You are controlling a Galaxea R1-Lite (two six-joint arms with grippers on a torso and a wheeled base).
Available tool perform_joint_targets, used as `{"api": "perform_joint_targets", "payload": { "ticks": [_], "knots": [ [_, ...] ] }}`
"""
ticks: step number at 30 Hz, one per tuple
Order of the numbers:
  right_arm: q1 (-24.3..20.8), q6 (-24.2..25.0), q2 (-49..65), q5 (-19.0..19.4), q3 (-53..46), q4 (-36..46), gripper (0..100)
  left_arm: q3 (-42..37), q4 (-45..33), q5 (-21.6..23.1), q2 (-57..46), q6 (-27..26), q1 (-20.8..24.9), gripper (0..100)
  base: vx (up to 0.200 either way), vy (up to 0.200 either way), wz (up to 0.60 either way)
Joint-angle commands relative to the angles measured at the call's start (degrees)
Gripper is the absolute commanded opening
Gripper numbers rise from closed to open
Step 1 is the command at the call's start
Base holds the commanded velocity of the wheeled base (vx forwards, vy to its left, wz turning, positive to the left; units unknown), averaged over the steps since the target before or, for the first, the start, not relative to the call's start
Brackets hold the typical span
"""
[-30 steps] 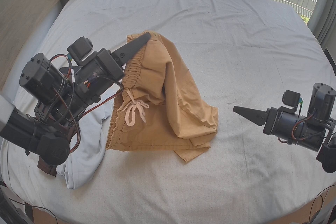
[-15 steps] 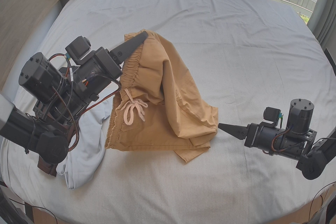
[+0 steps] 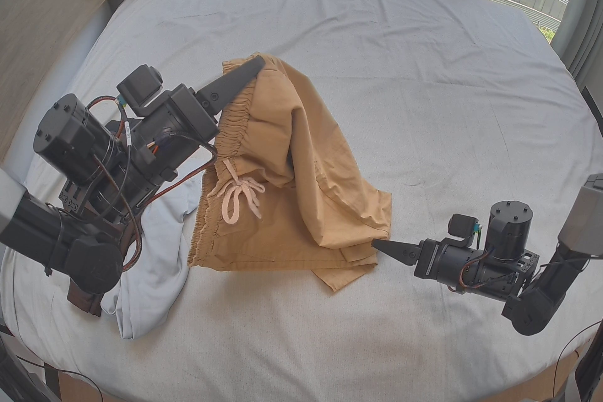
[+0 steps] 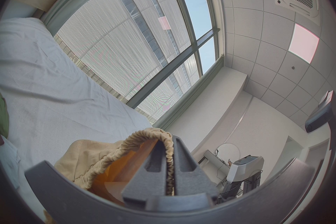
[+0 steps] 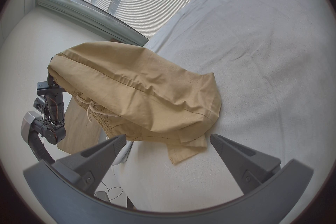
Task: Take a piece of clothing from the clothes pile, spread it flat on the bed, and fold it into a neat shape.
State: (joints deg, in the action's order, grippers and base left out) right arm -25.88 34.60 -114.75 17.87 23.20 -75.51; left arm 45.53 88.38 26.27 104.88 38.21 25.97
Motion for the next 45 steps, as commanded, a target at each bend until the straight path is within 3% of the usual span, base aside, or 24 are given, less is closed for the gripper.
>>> {"api": "perform_joint_targets", "payload": {
  "ticks": [1, 7, 24, 45],
  "knots": [
    [-0.57, 0.47, -6.98, -0.12, -0.08, -4.82, 100, 0.00, 0.04, 0.01, -0.11, 0.03, 0.05, 0, 0.000, 0.000, 0.00],
    [-0.66, 0.47, -12.43, -0.29, 0.00, -10.80, 100, 0.00, 0.04, 0.01, -0.20, 0.03, 0.05, 0, 0.000, 0.000, 0.00],
    [-0.40, 1.35, -16.82, -1.88, 4.31, -12.91, 100, 0.00, 0.04, 0.01, -0.37, -0.06, 0.23, 0, 0.000, 0.000, 0.00],
    [0.83, 5.83, -12.34, -1.96, 9.06, -13.17, 100, -0.18, 0.04, 0.01, -0.20, -0.06, 0.23, 0, 0.000, 0.000, 0.00]
  ]
}}
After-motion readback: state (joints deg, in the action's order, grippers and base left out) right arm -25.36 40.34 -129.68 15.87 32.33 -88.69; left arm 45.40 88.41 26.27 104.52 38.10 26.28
